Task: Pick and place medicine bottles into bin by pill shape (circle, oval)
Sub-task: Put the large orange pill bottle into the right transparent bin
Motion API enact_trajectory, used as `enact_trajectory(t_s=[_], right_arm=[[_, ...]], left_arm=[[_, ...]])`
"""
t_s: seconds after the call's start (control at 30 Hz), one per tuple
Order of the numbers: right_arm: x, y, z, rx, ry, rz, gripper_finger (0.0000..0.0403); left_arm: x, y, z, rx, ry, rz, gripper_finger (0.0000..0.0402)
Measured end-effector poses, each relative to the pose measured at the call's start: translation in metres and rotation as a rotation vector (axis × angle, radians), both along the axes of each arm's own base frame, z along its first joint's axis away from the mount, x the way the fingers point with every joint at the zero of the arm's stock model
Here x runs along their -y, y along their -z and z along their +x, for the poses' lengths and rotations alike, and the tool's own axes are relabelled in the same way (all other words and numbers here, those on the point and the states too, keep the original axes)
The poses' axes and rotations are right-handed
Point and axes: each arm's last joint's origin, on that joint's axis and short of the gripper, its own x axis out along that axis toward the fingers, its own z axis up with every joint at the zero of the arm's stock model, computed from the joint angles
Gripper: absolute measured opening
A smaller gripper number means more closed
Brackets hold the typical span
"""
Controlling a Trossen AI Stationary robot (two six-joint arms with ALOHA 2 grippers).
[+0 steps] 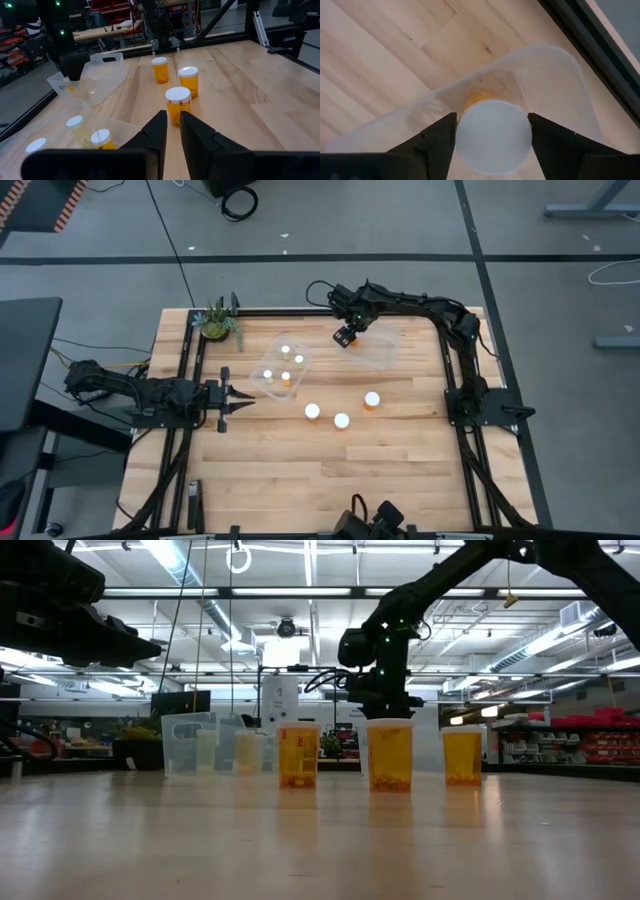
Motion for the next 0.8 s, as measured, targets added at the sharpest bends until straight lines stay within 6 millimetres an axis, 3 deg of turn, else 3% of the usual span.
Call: enact_trajectory(t_s=[0.3,0.8], right_arm=[[0.000,-0.002,0.000,-0.006,-0.002,0.004,0.0266],[-0.011,-0.037,0.010,-0.011,-0.025,0.004,0.0268]], left_arm=[[0.000,0.000,0.000,0.000,0.000,0.000,0.0051],[0.000,0.000,0.000,0.000,0.000,0.000,0.0057]])
